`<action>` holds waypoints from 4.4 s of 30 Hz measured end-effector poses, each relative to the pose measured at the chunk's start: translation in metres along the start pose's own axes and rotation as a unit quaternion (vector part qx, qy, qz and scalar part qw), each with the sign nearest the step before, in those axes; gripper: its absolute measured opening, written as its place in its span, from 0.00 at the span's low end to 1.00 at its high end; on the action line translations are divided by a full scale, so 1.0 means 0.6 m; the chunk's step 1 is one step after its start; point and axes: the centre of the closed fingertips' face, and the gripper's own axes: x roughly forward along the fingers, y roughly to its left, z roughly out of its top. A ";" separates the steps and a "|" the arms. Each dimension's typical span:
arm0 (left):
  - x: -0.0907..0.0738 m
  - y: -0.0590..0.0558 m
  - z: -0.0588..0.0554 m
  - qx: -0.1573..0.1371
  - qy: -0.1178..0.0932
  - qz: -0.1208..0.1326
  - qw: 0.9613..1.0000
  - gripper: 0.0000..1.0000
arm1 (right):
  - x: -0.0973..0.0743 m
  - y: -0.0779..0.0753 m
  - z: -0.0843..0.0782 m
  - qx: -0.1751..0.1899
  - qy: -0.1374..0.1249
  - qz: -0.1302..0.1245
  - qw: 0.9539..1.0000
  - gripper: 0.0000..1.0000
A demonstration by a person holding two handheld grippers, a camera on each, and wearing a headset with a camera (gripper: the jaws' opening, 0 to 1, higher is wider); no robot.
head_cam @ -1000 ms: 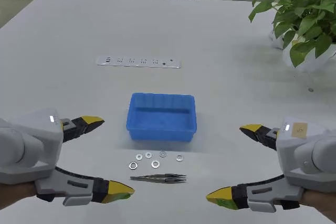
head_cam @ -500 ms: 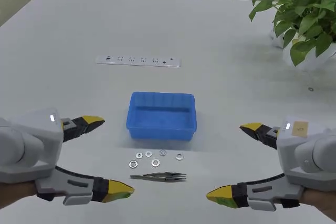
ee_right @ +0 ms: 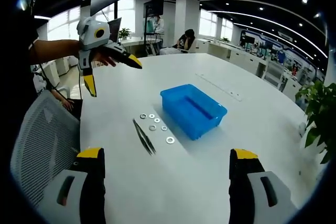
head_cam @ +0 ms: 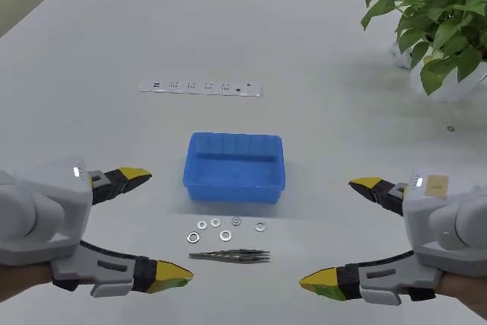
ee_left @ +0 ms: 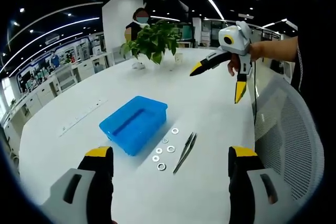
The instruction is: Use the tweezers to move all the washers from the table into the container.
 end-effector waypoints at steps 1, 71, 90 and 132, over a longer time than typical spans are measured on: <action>0.000 0.001 0.000 0.000 -0.001 0.001 1.000 0.97 | 0.000 0.000 0.000 0.000 0.000 0.000 1.000 1.00; 0.045 0.000 -0.058 0.073 0.063 -0.044 0.994 0.59 | 0.055 0.012 0.017 -0.113 0.019 0.058 0.992 0.66; 0.094 -0.015 -0.093 0.106 0.100 -0.097 0.984 0.33 | 0.119 0.053 -0.010 -0.170 0.062 0.127 0.975 0.42; 0.136 -0.022 -0.148 0.117 0.163 -0.154 0.968 0.06 | 0.204 0.088 -0.063 -0.171 0.095 0.178 0.964 0.16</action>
